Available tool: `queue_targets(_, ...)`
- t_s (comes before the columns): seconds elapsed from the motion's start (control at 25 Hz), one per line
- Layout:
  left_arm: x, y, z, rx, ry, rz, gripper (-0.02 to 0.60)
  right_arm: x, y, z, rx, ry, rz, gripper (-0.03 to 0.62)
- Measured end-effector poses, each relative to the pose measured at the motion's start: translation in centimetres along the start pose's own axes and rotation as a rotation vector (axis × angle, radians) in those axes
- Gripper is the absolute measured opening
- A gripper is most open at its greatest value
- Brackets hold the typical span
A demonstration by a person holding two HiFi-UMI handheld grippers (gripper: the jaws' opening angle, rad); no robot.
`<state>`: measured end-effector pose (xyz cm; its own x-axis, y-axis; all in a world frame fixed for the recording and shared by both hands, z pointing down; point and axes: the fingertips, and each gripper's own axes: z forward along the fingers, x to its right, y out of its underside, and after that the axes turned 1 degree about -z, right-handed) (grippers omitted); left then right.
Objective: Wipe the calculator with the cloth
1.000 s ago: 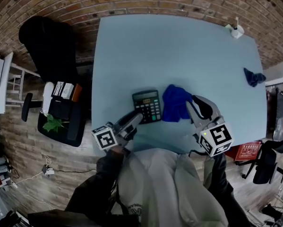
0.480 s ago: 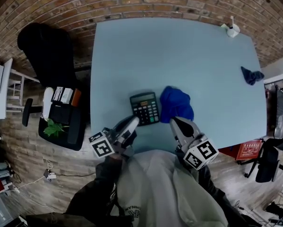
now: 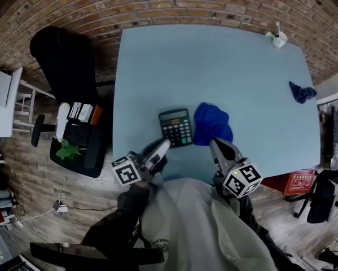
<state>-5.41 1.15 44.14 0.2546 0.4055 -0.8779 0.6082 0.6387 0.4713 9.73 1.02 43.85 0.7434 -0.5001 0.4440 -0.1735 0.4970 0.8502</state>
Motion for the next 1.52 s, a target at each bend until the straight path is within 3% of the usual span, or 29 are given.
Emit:
queue_targets(0.64,-0.7,-0.6,-1.4,0.061,-0.030,-0.036,0.003,-0.4,0.7,1.1,-0.044,-0.036,-0.035,0.002)
queue_targets(1.52,-2.5,0.0,-1.9,0.063,-0.068,-0.077,0.003,-0.7,2.1,1.9,-0.097,-0.058,-0.064,0.002)
